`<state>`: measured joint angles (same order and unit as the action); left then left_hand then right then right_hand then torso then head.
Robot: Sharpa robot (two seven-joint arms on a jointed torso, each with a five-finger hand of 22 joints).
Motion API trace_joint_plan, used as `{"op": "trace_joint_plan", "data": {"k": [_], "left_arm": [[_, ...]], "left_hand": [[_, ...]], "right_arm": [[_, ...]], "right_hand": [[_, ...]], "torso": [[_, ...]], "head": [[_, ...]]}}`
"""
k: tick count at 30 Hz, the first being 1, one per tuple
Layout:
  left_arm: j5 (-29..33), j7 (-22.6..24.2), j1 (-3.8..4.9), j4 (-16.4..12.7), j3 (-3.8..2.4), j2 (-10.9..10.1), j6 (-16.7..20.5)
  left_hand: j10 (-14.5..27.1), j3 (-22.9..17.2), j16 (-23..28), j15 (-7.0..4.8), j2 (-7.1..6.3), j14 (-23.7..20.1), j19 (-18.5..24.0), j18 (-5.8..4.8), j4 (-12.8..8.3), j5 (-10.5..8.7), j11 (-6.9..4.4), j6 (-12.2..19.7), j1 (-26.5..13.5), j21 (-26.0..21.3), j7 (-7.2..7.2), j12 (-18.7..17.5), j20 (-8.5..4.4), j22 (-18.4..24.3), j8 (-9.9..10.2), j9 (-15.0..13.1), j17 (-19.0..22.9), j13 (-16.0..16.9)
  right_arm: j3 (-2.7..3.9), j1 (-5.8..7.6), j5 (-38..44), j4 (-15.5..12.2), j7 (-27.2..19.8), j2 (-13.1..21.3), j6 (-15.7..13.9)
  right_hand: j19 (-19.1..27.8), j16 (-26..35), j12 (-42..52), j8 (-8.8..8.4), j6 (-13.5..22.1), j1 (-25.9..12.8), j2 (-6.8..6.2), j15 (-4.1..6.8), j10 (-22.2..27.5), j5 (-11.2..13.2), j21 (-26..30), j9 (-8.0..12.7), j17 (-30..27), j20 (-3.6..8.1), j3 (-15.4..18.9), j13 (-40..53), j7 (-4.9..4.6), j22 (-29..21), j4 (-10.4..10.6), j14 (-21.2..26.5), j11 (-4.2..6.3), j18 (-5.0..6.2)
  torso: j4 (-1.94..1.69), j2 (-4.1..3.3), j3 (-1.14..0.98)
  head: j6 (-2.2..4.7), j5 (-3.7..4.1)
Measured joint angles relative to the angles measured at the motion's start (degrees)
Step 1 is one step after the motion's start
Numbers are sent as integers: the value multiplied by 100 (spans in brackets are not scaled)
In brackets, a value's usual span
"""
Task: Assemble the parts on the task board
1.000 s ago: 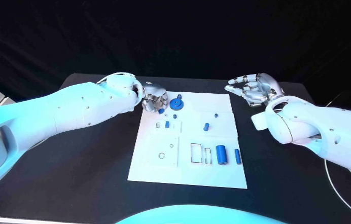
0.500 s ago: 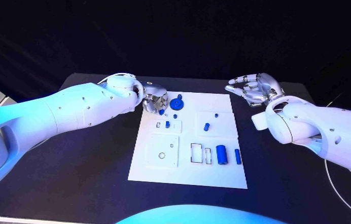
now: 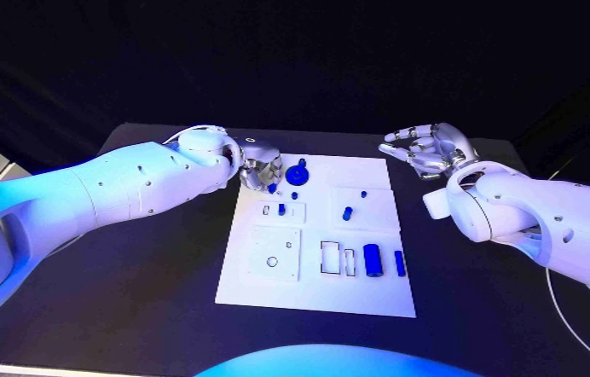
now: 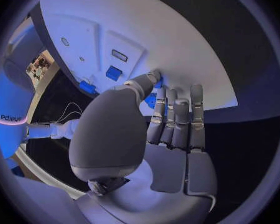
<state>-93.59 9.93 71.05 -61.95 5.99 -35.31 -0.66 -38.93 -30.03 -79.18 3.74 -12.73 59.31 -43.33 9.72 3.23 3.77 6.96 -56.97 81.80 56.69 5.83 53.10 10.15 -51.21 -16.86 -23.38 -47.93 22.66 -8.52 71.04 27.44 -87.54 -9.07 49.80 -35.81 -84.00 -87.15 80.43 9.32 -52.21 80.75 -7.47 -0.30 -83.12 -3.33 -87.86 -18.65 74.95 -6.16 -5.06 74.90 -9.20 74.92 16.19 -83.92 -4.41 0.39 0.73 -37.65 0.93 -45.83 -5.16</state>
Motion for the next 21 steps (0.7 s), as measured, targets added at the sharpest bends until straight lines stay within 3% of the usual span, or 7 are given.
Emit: {"op": "trace_joint_plan", "data": {"k": [21], "left_arm": [[0, -45, -18, -47, 5, -45, 187]], "left_hand": [[0, 191, -196, -5, -87, 172, -81, 0, 159, -13, 0, -101, -85, -105, -64, 392, -1, 29, -268, -419, -129, 104]], "right_arm": [[0, 0, 4, 3, 6, 0, 1]], "right_hand": [[0, 0, 0, 0, 0, 23, 23, 0, 0, 0, 0, 1, -1, 0, 0, 0, 0, -1, 0, 0, 0, 0]], "torso": [[-1, -2, 0]], "head": [[-1, -8]]}}
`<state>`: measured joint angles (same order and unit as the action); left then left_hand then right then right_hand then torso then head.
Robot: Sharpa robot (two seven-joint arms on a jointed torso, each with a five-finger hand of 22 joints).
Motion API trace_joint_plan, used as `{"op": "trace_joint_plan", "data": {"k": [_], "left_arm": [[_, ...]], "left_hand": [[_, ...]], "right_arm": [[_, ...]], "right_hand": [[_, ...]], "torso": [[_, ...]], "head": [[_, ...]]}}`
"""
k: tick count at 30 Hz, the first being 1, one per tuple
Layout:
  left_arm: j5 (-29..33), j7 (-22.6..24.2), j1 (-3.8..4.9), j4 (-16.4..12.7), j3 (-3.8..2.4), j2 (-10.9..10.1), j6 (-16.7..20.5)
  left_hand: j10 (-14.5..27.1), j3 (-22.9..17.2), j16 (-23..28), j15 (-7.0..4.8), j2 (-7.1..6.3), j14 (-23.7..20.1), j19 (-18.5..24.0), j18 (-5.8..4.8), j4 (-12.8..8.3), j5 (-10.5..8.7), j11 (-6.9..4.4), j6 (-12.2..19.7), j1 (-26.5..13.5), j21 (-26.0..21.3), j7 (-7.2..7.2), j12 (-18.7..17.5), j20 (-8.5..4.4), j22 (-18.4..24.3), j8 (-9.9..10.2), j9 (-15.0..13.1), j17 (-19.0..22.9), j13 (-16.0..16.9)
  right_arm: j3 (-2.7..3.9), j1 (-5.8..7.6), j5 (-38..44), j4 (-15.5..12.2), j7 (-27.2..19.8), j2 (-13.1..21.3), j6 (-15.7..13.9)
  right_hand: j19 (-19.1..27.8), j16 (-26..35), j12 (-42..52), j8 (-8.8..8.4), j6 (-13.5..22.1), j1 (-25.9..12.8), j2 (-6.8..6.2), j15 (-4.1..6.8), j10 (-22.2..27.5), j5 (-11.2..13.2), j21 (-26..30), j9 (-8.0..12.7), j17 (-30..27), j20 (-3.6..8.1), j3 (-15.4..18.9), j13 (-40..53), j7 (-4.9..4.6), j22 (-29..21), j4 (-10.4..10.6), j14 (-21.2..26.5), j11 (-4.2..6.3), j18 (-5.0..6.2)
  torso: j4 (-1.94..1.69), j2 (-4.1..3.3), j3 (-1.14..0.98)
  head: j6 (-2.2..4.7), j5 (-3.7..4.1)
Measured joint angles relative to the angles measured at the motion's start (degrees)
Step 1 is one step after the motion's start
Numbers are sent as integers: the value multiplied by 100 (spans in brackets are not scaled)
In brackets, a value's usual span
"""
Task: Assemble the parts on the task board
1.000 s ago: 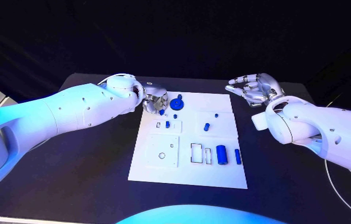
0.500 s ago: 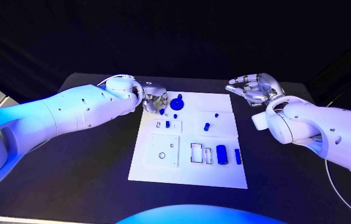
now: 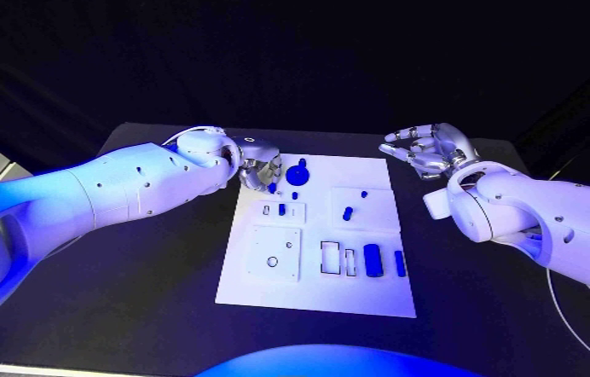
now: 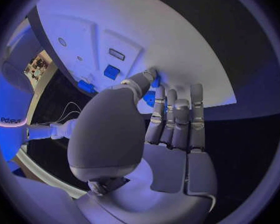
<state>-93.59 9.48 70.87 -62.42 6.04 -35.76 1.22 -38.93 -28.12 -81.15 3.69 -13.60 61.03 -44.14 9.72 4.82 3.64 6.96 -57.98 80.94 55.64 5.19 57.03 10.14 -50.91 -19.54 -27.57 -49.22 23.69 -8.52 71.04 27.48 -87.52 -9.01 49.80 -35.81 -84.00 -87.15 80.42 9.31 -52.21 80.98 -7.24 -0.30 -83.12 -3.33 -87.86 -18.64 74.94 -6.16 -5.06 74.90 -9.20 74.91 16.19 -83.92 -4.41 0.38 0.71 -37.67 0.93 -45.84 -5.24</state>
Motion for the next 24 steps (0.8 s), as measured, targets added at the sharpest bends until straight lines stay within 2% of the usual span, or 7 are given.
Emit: {"op": "trace_joint_plan", "data": {"k": [24], "left_arm": [[22, -47, -17, -131, 4, -60, 92]], "left_hand": [[-1, 170, -254, -50, -143, 255, -154, 0, 287, -19, -44, -80, -96, -76, -106, 485, -30, 6, -459, -837, -232, 121]], "right_arm": [[0, 0, 12, -1, 6, 4, 1]], "right_hand": [[0, 0, 0, 0, 0, 0, 0, 0, 0, 0, 0, -5, -2, 0, 0, 0, 0, -1, 0, 0, 0, 0]], "torso": [[1, -1, -2]], "head": [[12, -10]]}}
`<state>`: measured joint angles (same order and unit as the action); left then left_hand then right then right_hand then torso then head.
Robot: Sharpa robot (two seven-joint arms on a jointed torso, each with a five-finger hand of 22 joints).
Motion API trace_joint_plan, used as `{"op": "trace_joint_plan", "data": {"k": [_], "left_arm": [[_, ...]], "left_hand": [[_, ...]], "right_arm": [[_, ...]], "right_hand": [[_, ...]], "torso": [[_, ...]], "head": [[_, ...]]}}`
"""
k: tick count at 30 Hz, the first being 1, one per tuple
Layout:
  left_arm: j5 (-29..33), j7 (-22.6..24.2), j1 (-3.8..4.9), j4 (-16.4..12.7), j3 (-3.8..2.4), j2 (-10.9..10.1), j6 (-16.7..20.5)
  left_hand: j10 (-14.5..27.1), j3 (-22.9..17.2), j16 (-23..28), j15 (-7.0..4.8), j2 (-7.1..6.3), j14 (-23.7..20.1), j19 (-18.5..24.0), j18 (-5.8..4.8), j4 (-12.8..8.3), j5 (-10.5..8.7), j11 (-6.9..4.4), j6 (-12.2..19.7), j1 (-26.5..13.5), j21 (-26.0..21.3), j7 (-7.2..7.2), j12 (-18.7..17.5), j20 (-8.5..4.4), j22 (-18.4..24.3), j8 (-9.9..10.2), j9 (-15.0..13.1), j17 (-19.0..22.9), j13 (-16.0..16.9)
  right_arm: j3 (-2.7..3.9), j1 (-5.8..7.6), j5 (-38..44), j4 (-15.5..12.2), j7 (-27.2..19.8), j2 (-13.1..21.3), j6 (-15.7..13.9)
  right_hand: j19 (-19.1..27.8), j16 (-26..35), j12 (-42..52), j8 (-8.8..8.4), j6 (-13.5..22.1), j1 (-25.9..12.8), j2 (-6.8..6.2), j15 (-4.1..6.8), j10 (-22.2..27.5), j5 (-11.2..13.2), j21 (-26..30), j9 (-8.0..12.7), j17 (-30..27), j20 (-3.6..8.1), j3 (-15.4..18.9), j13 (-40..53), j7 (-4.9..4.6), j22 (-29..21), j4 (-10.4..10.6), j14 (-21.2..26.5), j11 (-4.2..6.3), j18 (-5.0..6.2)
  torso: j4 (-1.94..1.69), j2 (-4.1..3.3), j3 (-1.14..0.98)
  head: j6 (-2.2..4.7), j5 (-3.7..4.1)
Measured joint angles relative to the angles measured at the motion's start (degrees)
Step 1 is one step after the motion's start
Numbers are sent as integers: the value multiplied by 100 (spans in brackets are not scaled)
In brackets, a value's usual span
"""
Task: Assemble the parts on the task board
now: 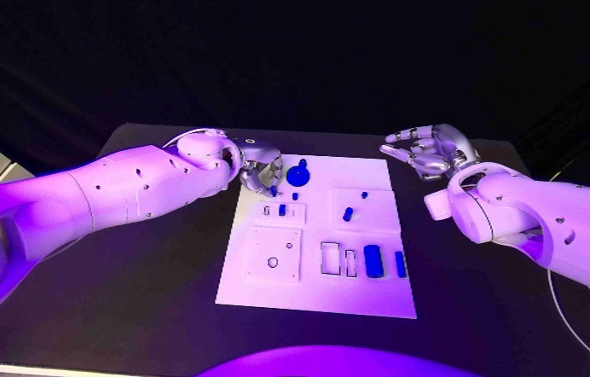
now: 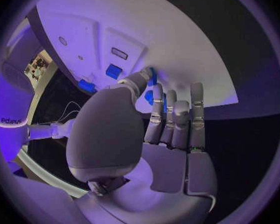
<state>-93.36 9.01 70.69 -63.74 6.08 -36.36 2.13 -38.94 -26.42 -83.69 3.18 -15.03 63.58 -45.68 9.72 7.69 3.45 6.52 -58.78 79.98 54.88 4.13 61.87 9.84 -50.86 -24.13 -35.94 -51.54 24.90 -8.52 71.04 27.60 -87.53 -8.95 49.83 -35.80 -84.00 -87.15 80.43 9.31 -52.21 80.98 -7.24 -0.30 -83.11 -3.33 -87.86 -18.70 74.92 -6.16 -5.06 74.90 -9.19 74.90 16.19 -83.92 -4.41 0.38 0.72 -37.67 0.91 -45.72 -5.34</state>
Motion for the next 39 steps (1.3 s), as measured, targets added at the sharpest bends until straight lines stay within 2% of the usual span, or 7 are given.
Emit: {"op": "trace_joint_plan", "data": {"k": [17, 24, 27, 39], "left_arm": [[50, -22, -6, -53, 1, -21, 5], [72, -27, -13, -99, 2, -45, 1], [78, -28, -20, -125, 5, -61, -1], [87, -35, -44, -216, 9, -115, -2]], "left_hand": [[-39, -15, -56, -21, -25, 62, -20, 0, 78, 0, -38, -40, 25, -18, -58, 135, -21, -12, -165, -297, -47, 29], [-60, -45, -79, -41, -54, 82, -40, 0, 157, 29, -59, -71, 53, -40, -90, 247, -41, -28, -351, -542, -58, 49], [-91, -70, -107, -61, -107, 102, -41, 0, 212, 29, -90, -81, 43, -62, -139, 304, -42, -40, -472, -730, -58, 62], [-112, -95, -133, -82, -125, 123, -60, 0, 268, 54, -111, -39, 47, -62, -179, 428, -62, -73, -741, -1177, -74, 86]], "right_arm": [[0, 0, 0, -3, 1, 2, 0], [0, 0, 0, -3, 2, 1, 0], [0, 0, 0, -1, 2, 0, 0], [0, 0, 0, 1, 2, -1, 0]], "right_hand": [[0, 0, 0, 0, 0, 0, 0, 0, 0, 0, 0, 1, -1, 0, 0, 0, 0, 4, 0, 0, 0, 0], [0, 0, 0, 0, 0, 0, 0, 0, 0, 0, 0, 1, -1, 0, 0, 0, 0, 3, 0, 0, 0, 0], [0, 0, 0, 0, 0, 0, 0, 0, 0, 0, 0, 1, -1, 0, 0, 0, 0, 3, 0, 0, 0, 0], [0, 0, 0, 43, 0, 30, 30, 0, 0, 0, 0, -4, 3, 0, 0, 0, 0, 2, 0, 0, 0, 0]], "torso": [[2, 0, 2], [-1, 1, 4], [-4, 2, 4], [-4, 4, 4]], "head": [[8, -6], [8, -5], [7, -5], [4, -22]]}}
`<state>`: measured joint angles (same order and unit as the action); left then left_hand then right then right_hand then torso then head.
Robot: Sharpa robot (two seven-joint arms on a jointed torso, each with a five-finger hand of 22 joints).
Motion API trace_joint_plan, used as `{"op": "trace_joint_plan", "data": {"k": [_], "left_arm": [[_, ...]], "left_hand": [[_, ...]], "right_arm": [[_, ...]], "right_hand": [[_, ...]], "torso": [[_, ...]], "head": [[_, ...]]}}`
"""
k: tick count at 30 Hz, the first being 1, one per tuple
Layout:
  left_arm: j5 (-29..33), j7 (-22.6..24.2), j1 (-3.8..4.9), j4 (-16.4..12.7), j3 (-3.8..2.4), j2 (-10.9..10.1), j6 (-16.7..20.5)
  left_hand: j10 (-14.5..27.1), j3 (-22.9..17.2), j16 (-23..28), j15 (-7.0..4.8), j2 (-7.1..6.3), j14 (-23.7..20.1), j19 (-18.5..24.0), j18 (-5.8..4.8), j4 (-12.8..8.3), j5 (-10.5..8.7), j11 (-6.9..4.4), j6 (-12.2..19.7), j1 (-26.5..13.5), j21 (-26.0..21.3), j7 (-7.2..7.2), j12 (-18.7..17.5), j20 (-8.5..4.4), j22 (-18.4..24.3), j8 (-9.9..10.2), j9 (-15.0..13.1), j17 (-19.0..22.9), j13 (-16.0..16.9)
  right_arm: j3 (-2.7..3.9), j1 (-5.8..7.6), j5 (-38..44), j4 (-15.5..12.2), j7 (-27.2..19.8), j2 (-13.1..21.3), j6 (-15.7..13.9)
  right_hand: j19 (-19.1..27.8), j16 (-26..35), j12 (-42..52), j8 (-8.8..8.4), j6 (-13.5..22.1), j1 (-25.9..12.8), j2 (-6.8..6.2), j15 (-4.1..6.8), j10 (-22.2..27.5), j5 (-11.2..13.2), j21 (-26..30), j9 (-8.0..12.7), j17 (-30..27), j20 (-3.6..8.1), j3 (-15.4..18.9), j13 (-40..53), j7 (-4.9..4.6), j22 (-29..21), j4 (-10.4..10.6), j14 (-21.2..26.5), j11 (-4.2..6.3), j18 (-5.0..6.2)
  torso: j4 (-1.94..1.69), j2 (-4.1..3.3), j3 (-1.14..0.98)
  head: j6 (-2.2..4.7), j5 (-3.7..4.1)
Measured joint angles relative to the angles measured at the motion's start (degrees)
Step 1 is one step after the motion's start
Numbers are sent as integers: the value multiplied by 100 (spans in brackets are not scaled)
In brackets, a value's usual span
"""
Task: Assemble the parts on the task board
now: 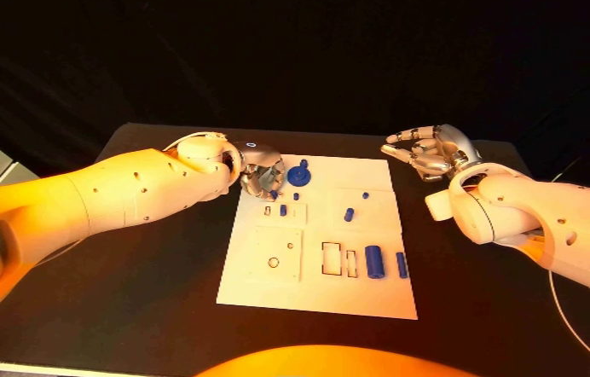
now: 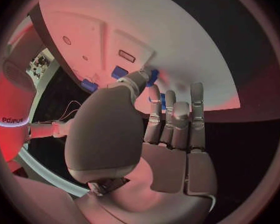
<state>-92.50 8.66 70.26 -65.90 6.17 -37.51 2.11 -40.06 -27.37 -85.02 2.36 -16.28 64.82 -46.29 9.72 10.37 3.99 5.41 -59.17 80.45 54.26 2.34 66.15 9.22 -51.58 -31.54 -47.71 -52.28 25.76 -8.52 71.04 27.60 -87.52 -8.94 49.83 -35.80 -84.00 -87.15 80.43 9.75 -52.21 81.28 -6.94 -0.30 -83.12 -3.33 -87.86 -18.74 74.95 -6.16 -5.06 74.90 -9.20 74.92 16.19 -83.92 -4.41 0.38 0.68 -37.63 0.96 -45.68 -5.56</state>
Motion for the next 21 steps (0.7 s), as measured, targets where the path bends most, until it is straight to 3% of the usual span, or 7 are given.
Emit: {"op": "trace_joint_plan", "data": {"k": [13, 21], "left_arm": [[9, -14, -4, -17, -2, -15, 14], [35, -16, -8, -11, 0, -20, 28]], "left_hand": [[32, 18, -21, 0, -21, 0, -21, -1, 63, 1, -31, 124, 5, -22, -17, 8, -21, -19, -95, -259, 17, -1], [117, 56, -21, 0, -18, 0, -41, -1, 119, 3, 12, 450, 5, -62, 83, 39, 0, -37, 231, -222, 75, 6]], "right_arm": [[0, 0, 0, 3, 0, -1, 0], [0, 0, 1, 5, 0, 0, 0]], "right_hand": [[0, 0, 0, 0, 0, 0, 0, 0, 0, 0, 0, 1, -1, 0, 0, 0, 0, -1, 0, 0, 0, 0], [0, 24, 0, 0, 0, 0, 0, 0, 0, 0, 0, 1, -2, 0, 0, 0, 0, -1, 0, 0, 0, 0]], "torso": [[5, -4, -2], [9, -5, -2]], "head": [[19, -3], [22, -5]]}}
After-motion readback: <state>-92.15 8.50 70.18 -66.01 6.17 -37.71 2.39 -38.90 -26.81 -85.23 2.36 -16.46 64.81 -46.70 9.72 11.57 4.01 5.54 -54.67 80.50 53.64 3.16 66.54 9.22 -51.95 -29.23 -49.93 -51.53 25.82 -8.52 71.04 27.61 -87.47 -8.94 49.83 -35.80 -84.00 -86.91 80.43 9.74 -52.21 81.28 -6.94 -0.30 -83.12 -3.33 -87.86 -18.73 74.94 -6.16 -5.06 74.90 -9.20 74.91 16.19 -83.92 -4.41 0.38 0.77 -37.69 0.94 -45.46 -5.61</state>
